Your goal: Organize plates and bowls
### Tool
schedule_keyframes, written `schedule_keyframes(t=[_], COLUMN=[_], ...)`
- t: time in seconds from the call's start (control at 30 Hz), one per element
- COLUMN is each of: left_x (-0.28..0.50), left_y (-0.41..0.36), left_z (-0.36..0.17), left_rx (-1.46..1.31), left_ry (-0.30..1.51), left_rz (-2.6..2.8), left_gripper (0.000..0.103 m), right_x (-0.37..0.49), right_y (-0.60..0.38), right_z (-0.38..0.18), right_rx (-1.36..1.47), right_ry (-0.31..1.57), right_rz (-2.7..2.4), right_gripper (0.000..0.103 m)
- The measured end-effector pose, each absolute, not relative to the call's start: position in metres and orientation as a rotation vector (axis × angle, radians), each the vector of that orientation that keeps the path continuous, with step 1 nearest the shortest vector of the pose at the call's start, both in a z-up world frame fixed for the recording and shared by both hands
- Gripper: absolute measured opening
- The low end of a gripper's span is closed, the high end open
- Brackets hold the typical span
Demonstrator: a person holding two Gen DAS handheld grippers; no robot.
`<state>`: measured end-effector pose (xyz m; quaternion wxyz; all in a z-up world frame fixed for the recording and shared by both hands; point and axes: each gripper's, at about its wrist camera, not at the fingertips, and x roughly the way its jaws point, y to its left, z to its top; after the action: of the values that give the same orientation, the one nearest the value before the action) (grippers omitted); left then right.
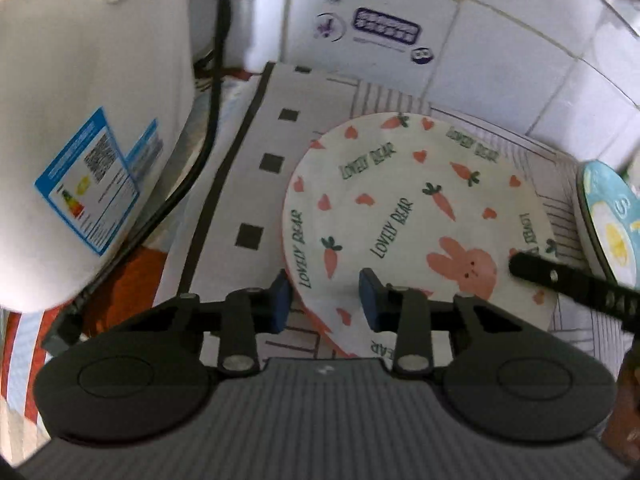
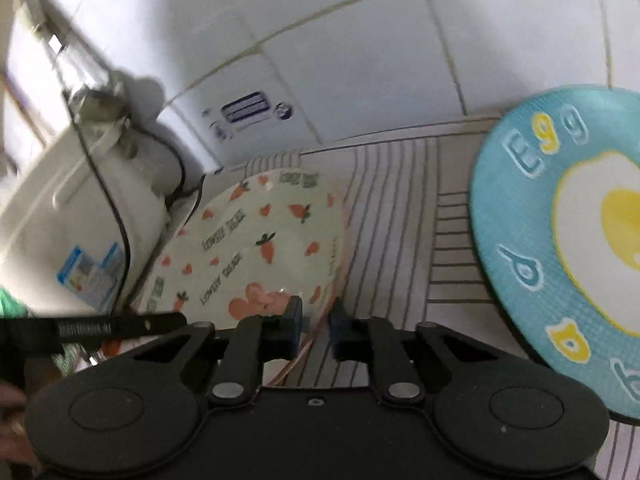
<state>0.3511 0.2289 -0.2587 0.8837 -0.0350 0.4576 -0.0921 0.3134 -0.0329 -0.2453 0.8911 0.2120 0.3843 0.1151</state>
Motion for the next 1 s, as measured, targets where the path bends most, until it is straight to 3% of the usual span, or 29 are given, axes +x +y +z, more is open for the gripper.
schedule_keyframes(t=[0.4, 1.0], left_x=[0.357, 0.299], left_y=[0.236, 0.160], left_z=[-0.247, -0.184], left_rx=[-0.151, -0.054], left_ry=[1.051, 0.933], left_rz=[-0.163, -0.252], left_gripper=[0.033, 0.033], right_x=[0.322, 0.250], right_y=[-0.029, -0.087], right_z=[-0.232, -0.177], right_rx=[0.362, 0.372], right_ry=[0.848, 0.761], right_rz=[0.274, 0.268], right_gripper=[0.018, 0.021])
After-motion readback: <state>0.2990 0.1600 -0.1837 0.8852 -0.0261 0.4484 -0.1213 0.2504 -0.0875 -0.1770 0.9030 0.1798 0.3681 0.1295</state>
